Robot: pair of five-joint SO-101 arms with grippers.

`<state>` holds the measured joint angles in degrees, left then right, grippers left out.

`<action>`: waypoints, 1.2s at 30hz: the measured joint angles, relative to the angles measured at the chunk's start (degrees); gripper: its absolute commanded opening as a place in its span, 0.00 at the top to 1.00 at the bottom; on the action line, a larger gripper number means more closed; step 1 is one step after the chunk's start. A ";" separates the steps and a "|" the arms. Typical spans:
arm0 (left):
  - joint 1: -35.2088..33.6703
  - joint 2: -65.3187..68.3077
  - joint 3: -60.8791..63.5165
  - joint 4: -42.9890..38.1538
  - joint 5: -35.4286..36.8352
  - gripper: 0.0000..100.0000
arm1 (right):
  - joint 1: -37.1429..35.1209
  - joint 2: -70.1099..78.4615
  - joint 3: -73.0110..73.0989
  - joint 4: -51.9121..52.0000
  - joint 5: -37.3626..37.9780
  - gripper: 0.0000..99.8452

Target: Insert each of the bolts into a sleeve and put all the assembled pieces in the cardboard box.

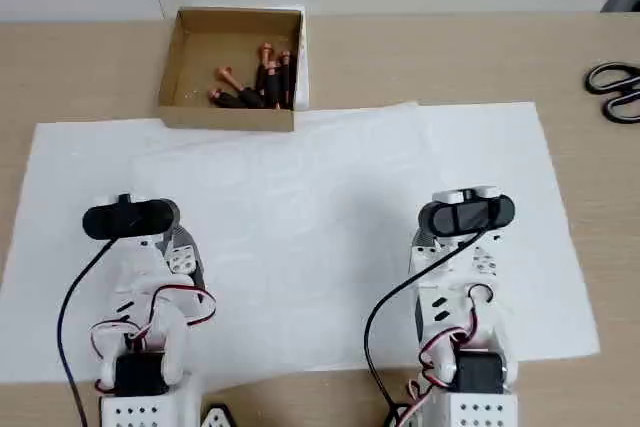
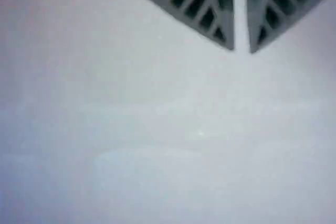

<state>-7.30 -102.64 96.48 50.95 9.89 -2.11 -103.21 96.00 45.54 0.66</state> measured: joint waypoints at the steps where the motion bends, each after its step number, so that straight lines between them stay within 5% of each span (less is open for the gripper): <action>1: 0.00 0.00 0.00 0.00 0.00 0.99 | -0.18 0.00 0.00 1.49 0.00 1.00; 7: 0.00 0.00 0.00 0.00 0.00 0.99 | -0.26 0.00 0.00 8.53 0.00 1.00; 36: 0.00 0.00 0.00 0.00 0.00 0.99 | -0.35 0.00 0.00 8.70 0.00 1.00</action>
<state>-7.30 -102.64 96.48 50.95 9.89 -2.46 -103.21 96.00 54.24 0.66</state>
